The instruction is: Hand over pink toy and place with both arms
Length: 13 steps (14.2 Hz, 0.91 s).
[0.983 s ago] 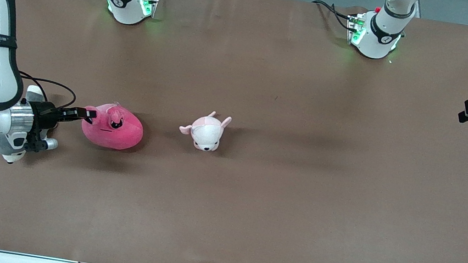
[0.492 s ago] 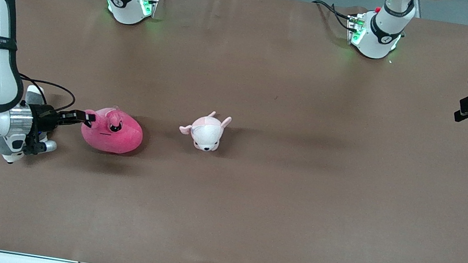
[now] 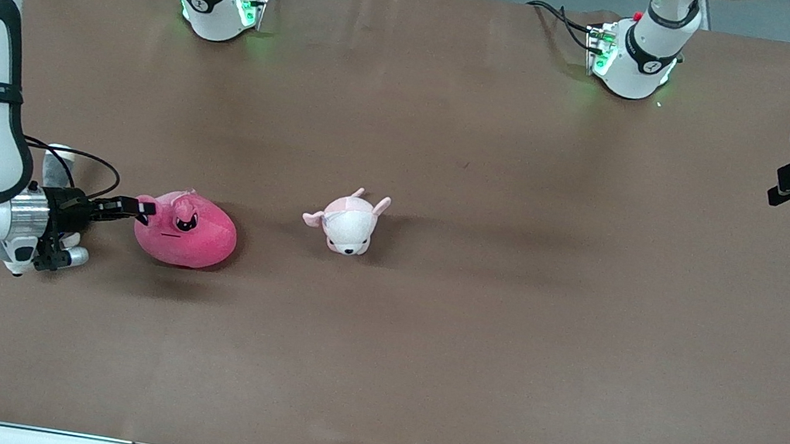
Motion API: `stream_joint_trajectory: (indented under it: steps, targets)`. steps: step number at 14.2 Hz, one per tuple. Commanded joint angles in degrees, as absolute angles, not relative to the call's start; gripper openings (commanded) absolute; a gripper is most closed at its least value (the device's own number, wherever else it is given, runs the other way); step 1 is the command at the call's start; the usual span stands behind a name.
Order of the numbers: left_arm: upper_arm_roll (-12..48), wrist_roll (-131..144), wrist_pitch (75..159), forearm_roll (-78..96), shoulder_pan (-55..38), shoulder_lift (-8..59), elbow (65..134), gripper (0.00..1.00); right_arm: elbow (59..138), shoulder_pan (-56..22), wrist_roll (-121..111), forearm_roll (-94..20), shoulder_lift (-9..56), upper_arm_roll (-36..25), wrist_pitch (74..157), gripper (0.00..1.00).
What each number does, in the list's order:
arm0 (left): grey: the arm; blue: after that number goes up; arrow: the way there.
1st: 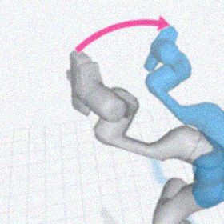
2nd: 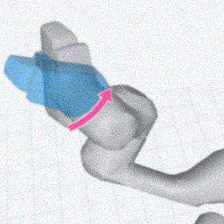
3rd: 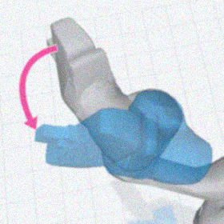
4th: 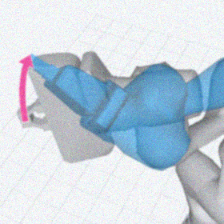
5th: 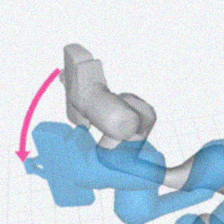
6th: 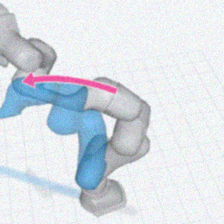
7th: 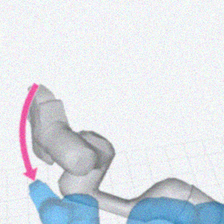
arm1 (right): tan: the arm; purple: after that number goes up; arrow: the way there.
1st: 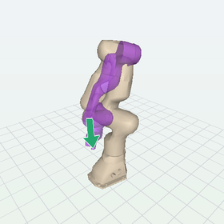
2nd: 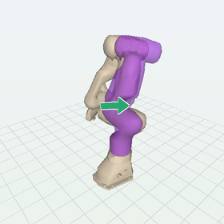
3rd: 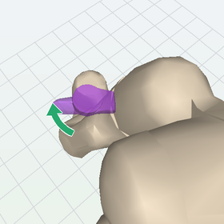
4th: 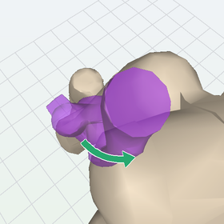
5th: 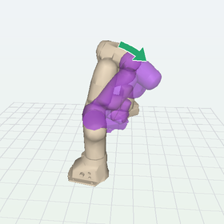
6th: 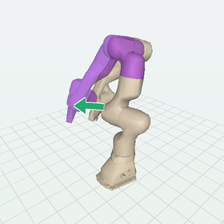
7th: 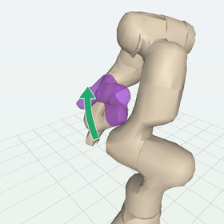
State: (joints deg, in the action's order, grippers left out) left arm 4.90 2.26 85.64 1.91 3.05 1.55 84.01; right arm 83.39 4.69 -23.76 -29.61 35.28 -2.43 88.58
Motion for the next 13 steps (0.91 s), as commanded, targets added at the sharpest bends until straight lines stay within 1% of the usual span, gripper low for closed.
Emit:
stream_joint_trajectory:
  steps: [1,2,4,6,9,11,13]
  targets:
    - [4.8,2.3,85.6,1.9,2.9,0.8,83.9,1.0,78.0,5.3,-16.5,-30.8,34.9,-1.7,86.8,1.0]
    - [4.8,2.4,85.6,1.9,3.0,0.8,83.9,1.0,75.4,5.2,-13.4,-30.5,34.5,-1.6,84.8,1.0]
    - [4.7,2.4,85.6,1.9,3.0,0.8,83.9,1.0,74.1,4.8,-10.0,-29.9,30.2,-2.1,79.0,1.0]
    - [4.7,2.3,85.8,1.9,3.0,0.8,83.9,1.0,74.1,5.3,-6.4,-26.4,25.3,-2.0,78.2,1.0]
    - [4.8,2.4,86.0,2.0,3.0,0.9,83.6,1.0,74.1,4.2,-3.6,-14.5,18.6,-1.5,78.3,1.0]
    - [4.8,2.5,86.7,2.0,3.0,0.9,83.6,1.0,74.0,3.1,-0.1,-9.6,16.4,-1.5,78.6,1.0]
    - [4.8,2.5,87.1,2.0,3.0,0.9,83.6,1.0,73.7,2.6,-0.9,-4.2,15.5,-1.5,78.7,1.0]
